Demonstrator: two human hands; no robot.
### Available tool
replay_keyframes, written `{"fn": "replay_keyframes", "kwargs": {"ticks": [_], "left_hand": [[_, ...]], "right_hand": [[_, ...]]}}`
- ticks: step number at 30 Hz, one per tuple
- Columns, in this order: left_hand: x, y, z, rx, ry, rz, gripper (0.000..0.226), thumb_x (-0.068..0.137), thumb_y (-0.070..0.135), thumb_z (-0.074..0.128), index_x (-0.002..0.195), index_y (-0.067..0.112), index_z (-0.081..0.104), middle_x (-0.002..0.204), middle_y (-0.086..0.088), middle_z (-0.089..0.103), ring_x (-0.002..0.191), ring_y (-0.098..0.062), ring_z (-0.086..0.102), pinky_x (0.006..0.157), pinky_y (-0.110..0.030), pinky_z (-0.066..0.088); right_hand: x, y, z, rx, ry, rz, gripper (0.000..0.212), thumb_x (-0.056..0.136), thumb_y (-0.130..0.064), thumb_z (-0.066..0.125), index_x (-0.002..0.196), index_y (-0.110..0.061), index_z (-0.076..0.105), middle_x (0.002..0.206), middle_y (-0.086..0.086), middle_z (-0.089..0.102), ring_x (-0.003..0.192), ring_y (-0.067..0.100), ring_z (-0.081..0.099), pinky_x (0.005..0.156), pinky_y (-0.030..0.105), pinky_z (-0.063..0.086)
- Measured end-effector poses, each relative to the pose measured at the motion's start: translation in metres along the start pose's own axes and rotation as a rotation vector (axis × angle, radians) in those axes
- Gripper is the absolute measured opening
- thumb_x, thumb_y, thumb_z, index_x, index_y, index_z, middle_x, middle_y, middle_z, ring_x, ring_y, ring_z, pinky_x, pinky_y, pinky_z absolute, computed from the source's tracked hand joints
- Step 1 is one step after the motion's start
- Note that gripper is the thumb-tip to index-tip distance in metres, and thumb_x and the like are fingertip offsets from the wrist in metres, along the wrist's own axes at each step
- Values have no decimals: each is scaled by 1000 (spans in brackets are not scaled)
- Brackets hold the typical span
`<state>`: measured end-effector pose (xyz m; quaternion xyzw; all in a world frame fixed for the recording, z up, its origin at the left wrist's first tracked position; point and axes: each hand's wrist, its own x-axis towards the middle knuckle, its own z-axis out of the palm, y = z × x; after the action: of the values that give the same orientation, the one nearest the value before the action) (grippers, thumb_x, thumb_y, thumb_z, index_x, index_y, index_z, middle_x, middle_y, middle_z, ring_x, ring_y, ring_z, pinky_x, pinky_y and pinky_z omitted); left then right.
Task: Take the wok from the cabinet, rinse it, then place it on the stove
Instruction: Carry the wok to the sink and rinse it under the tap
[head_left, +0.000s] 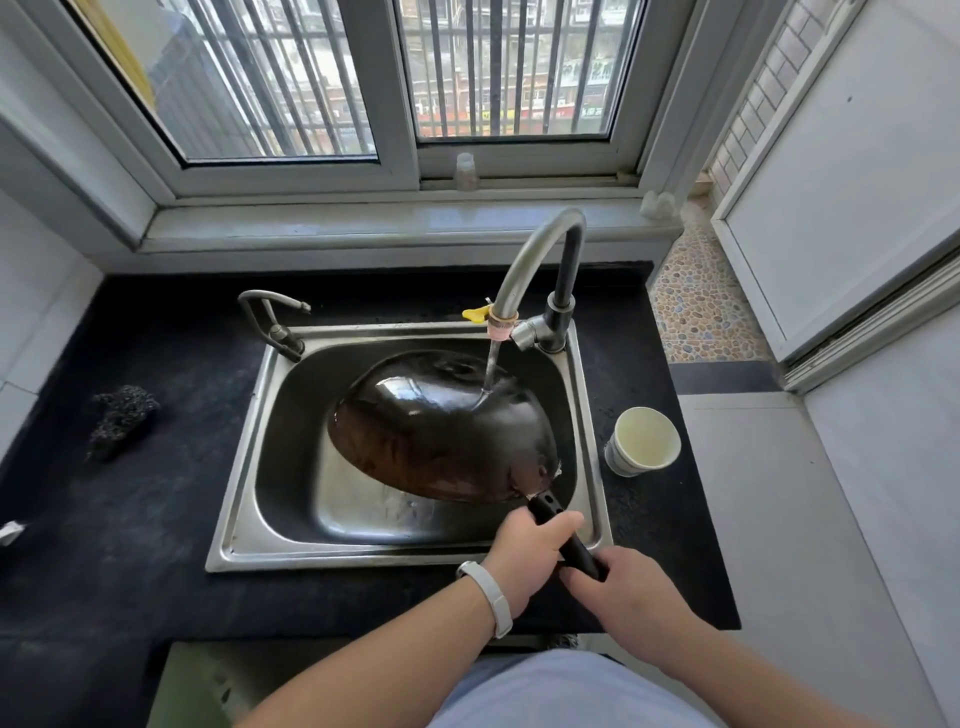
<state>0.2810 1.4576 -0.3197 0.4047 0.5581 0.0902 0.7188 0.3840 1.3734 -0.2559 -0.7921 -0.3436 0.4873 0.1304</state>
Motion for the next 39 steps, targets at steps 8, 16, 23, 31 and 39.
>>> {"fn": "replay_keyframes", "kwargs": {"ticks": [8, 16, 23, 31, 39], "left_hand": [[-4, 9, -18, -153, 31, 35, 11, 90, 17, 67, 88, 8, 62, 73, -5, 57, 65, -16, 57, 50, -22, 48], [-10, 12, -37, -244, 112, 76, 22, 69, 34, 71, 74, 14, 63, 65, 0, 56, 63, -16, 53, 65, -33, 44], [-17, 12, -49, -289, 183, 68, 31, 70, 40, 72, 78, 12, 63, 67, -1, 57, 69, -21, 56, 69, -37, 47], [-22, 17, -48, -612, 94, 75, 24, 74, 25, 68, 61, 17, 49, 59, 1, 42, 51, -11, 41, 56, -26, 35], [-18, 20, -43, -671, 285, 14, 26, 86, 21, 67, 70, 17, 48, 62, 1, 37, 54, -13, 42, 56, -27, 38]], "right_hand": [[10, -20, 4, -211, 69, -82, 33, 83, -49, 60, 76, -17, 62, 64, 0, 62, 55, 14, 54, 59, 36, 51], [19, -43, 10, -310, 9, -120, 27, 78, -45, 62, 75, -18, 60, 63, -3, 59, 56, 14, 54, 51, 27, 39], [22, -63, 7, -94, -226, -13, 19, 79, -23, 64, 90, -8, 66, 59, 5, 53, 42, 17, 46, 43, 24, 41], [13, -70, 8, 146, -454, 1, 5, 78, -11, 56, 82, -8, 57, 51, 2, 47, 37, 17, 35, 39, 23, 24], [15, -65, 9, 512, -725, 151, 8, 72, -15, 57, 77, -15, 50, 58, 2, 41, 42, 13, 27, 35, 20, 21]]}}
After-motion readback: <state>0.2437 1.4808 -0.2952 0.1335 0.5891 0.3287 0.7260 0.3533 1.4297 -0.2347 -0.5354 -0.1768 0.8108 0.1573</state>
